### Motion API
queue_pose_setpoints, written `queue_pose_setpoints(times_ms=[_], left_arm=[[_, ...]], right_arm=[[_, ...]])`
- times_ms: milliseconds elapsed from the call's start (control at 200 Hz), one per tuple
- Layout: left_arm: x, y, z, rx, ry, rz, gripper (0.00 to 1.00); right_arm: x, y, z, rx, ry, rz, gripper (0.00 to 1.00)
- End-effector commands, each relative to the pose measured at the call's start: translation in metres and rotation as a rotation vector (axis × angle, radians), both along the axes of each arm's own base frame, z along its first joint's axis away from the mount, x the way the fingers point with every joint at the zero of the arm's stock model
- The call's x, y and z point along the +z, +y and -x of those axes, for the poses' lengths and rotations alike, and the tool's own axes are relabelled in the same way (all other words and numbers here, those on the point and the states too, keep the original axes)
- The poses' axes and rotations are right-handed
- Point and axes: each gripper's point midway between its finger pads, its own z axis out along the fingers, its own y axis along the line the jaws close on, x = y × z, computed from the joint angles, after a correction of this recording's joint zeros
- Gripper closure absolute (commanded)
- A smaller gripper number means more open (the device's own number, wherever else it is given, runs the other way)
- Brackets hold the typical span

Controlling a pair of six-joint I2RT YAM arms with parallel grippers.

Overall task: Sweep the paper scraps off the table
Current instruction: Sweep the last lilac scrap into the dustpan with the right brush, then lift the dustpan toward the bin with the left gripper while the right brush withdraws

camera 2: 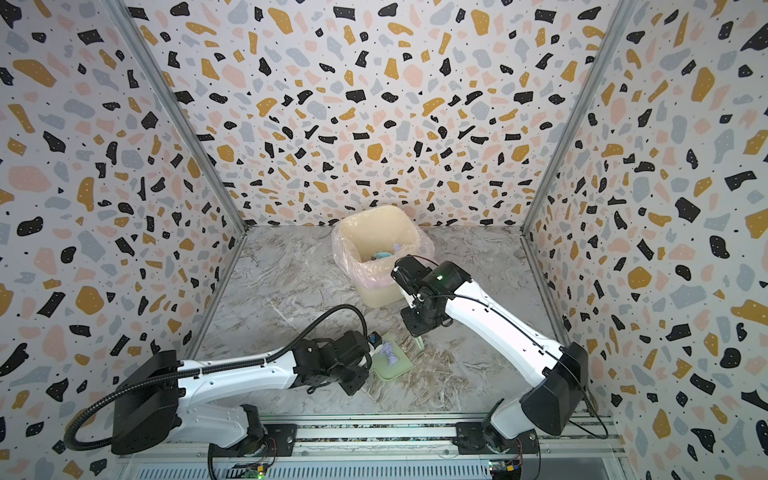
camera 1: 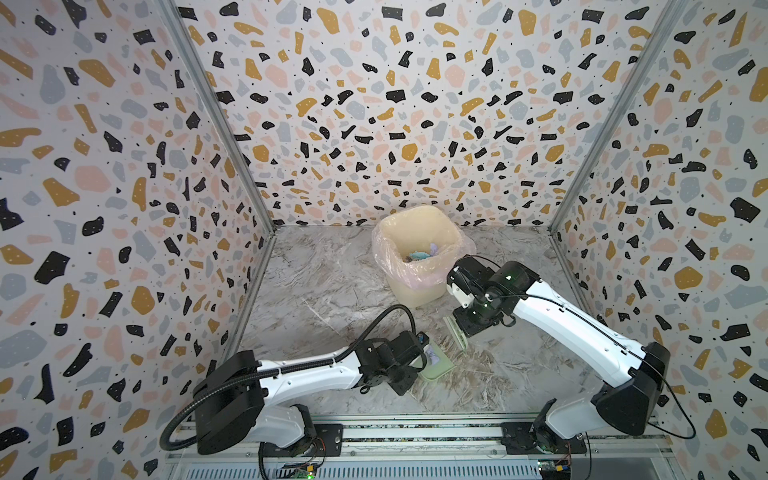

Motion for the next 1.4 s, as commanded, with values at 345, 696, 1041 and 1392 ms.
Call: queue_pose_setpoints(times_ms=[345,696,1041,1392], left_arm=[[0.086,0.002,-0.007,0.033,-0.215,0.170,1.00],[0.158,0.021,-0.013,0.121,-0.302,0.225,1.00],[0.234,0.052,-0.024,0.237,-0.416,0.274,1.00],[0.286,0.111,-0.069,0.382,-0.535,0.134,1.00]], right_arm=[[0.014,-0.029,-0.001,-0.130,-0.066,-0.147,1.00],[0.023,-0.041,0.001,-0.195,-0.080,-0.277,1.00],[0.024,-0.055,0.009,-0.235,-0.071,-0.360,1.00],[0.029,-0.058,0.007,-0.243,-0.086,-0.391,1.00]])
